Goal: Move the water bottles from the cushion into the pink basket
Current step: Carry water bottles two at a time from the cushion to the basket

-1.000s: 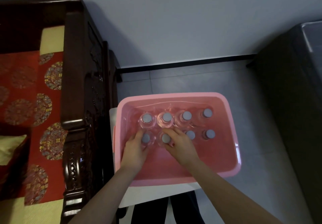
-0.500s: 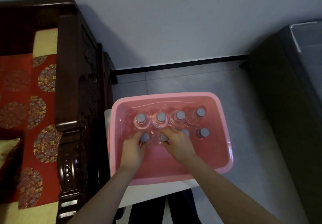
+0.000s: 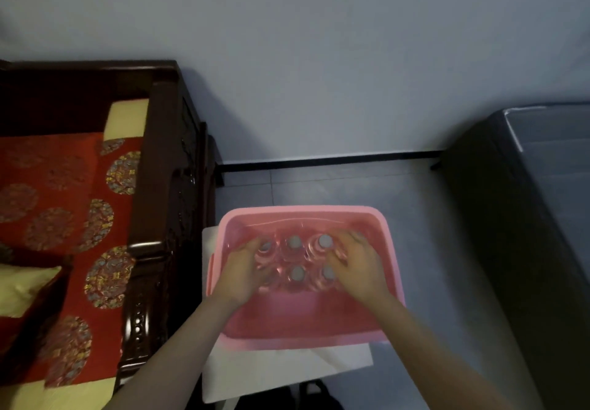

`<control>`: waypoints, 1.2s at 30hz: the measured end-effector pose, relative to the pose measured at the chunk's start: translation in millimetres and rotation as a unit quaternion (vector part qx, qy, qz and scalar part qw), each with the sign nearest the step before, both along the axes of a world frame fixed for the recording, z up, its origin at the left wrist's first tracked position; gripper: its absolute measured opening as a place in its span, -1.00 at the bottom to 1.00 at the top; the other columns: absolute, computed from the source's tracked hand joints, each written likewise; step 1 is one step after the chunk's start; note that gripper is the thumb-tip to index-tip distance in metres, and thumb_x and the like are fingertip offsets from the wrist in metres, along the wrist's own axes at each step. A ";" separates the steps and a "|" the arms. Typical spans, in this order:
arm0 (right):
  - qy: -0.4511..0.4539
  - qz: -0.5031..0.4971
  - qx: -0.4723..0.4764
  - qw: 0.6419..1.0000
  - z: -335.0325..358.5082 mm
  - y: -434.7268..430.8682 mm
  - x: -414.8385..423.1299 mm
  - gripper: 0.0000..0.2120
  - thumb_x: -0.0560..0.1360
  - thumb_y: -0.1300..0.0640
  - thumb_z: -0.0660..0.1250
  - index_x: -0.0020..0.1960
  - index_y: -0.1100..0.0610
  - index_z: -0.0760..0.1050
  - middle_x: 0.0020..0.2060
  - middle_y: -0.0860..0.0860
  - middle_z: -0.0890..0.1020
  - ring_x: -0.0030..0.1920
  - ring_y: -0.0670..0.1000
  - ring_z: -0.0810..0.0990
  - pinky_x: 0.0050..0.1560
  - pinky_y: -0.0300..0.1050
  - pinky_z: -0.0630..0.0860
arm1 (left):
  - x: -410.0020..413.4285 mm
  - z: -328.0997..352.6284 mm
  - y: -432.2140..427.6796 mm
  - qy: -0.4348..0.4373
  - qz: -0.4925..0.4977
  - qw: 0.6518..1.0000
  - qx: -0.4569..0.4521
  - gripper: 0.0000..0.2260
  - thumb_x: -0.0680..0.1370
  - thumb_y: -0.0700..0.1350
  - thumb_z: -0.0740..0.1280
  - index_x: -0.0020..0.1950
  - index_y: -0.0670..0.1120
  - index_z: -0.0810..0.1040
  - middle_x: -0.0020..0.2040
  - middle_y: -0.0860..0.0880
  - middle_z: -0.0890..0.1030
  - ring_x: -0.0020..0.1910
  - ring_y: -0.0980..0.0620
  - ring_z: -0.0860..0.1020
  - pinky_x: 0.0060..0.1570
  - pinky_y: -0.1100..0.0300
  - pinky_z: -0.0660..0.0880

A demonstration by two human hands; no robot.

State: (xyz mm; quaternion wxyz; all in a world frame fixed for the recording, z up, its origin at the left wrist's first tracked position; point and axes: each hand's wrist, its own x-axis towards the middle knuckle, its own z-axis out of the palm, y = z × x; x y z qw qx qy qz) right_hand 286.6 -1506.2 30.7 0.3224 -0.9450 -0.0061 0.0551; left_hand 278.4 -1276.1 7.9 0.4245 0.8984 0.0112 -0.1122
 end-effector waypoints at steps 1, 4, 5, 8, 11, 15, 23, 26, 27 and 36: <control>-0.025 0.000 -0.010 1.000 11.5 -4.4 6.7 -0.68 0.44 0.12 0.39 0.19 0.12 0.57 0.13 0.08 0.62 0.14 0.16 0.56 0.13 -0.01 0.49 | 7.1 18.0 0.0 -0.019 0.008 1.000 0.006 -0.60 0.44 -0.14 0.46 0.26 -0.13 0.53 0.17 -0.04 0.60 0.12 0.03 0.54 0.15 0.28 0.37; -0.076 0.012 -0.020 0.997 52.0 -9.8 24.4 -0.63 0.49 0.12 0.38 0.27 0.20 0.54 0.28 0.13 0.55 0.31 0.17 0.46 0.37 0.01 0.34 | 20.6 74.5 -2.4 -0.084 0.056 0.995 0.017 -0.62 0.50 -0.11 0.41 0.30 -0.15 0.51 0.25 -0.11 0.57 0.27 -0.08 0.48 0.26 0.17 0.31; -0.094 0.014 -0.013 0.995 65.2 -9.6 28.5 -0.62 0.50 0.11 0.38 0.28 0.20 0.53 0.31 0.14 0.52 0.36 0.17 0.42 0.40 0.01 0.29 | 21.6 91.6 -3.4 -0.099 0.076 0.992 0.011 -0.61 0.51 -0.11 0.40 0.31 -0.16 0.50 0.27 -0.12 0.55 0.31 -0.09 0.45 0.29 0.17 0.28; -0.159 0.029 0.005 0.987 115.7 -7.2 36.3 -0.56 0.52 0.01 0.32 0.34 0.18 0.47 0.38 0.11 0.45 0.44 0.13 0.30 0.43 0.00 0.21 | 14.6 144.5 -4.8 -0.151 0.126 0.980 -0.014 -0.59 0.55 -0.06 0.36 0.37 -0.13 0.45 0.36 -0.09 0.47 0.41 -0.04 0.35 0.32 0.24 0.19; -0.215 0.064 -0.001 0.975 165.4 -3.8 34.9 -0.50 0.53 -0.02 0.30 0.41 0.16 0.39 0.42 0.11 0.42 0.47 0.11 0.25 0.45 0.00 0.17 | -7.7 191.7 -1.0 -0.202 0.182 0.962 -0.034 -0.56 0.56 -0.03 0.34 0.42 -0.09 0.39 0.43 -0.06 0.40 0.47 0.00 0.26 0.37 0.23 0.16; -0.248 0.101 0.015 0.963 210.5 13.2 24.1 -0.46 0.53 -0.02 0.31 0.46 0.12 0.32 0.47 0.06 0.34 0.50 0.07 0.17 0.48 0.02 0.14 | -47.8 237.7 22.0 -0.265 0.243 0.933 -0.017 -0.52 0.57 -0.03 0.32 0.47 -0.07 0.32 0.50 -0.05 0.30 0.50 0.09 0.16 0.46 0.13 0.13; -0.173 0.229 0.136 0.948 245.2 97.3 -32.6 -0.42 0.51 0.04 0.36 0.47 0.06 0.27 0.45 0.00 0.34 0.44 0.00 0.26 0.33 -0.13 0.21 | -198.2 290.3 123.8 -0.289 0.389 0.873 -0.049 -0.41 0.54 -0.03 0.37 0.51 0.13 0.21 0.47 0.15 0.30 0.43 0.21 0.25 0.36 0.22 0.21; -0.077 0.270 0.232 0.931 247.9 143.0 -59.9 -0.46 0.50 0.10 0.40 0.42 0.02 0.31 0.38 -0.05 0.41 0.37 -0.06 0.35 0.28 -0.14 0.28 | -270.7 292.2 158.8 -0.282 0.432 0.856 -0.041 -0.48 0.52 -0.02 0.39 0.43 0.21 0.29 0.35 0.20 0.44 0.31 0.27 0.40 0.21 0.27 0.36; -0.048 0.294 0.250 0.921 245.4 166.1 -73.7 -0.49 0.49 0.13 0.40 0.40 0.01 0.33 0.34 -0.08 0.43 0.36 -0.06 0.37 0.29 -0.13 0.29 | -302.1 290.1 172.3 -0.283 0.458 0.842 -0.042 -0.51 0.51 -0.04 0.41 0.38 0.24 0.34 0.30 0.20 0.49 0.27 0.28 0.45 0.17 0.27 0.40; 0.011 0.413 0.246 0.877 219.4 308.2 -170.6 -0.59 0.44 0.03 0.42 0.26 -0.14 0.46 0.20 -0.14 0.52 0.21 -0.07 0.50 0.21 -0.01 0.46 | -483.8 253.9 235.6 -0.264 0.618 0.736 -0.081 -0.62 0.46 -0.33 0.42 0.18 0.02 0.50 0.06 0.02 0.63 0.05 0.11 0.60 0.06 0.18 0.53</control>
